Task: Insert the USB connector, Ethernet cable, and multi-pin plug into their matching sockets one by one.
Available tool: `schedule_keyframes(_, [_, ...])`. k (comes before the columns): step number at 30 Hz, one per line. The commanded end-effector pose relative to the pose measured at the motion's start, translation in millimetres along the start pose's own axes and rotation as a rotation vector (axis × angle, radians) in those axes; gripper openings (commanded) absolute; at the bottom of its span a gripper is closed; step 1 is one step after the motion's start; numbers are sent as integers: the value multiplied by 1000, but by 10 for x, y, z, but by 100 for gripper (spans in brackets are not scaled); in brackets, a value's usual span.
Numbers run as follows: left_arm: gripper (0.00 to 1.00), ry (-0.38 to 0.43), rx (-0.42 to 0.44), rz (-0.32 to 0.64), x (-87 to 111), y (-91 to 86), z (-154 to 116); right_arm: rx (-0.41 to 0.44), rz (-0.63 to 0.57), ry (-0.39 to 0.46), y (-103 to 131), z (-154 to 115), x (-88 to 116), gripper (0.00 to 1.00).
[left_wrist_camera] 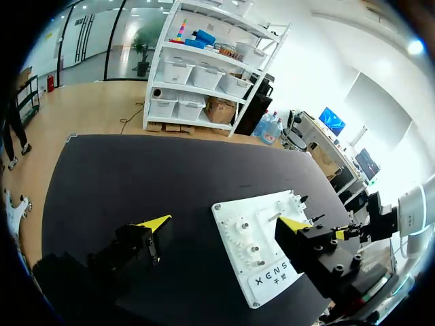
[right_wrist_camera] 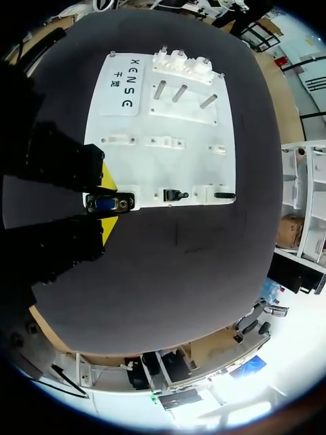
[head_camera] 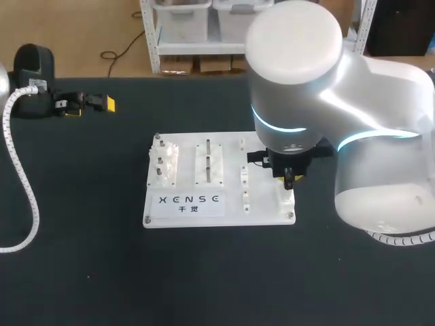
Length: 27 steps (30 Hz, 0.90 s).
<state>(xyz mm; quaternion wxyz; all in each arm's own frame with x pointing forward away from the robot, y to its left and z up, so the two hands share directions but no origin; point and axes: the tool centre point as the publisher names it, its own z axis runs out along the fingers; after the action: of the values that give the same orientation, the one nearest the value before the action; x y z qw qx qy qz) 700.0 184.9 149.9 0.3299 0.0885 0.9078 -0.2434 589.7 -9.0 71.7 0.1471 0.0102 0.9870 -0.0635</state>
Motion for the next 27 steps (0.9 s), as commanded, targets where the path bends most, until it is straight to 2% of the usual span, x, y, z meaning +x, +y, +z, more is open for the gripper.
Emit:
schedule_keyframes(1, [100,0,0,0,0,0,0,1,0,-2,18,13,3,0])
schedule_keyframes(27, [100,0,0,0,0,0,0,-1,-7,12,-5,-13,38,0])
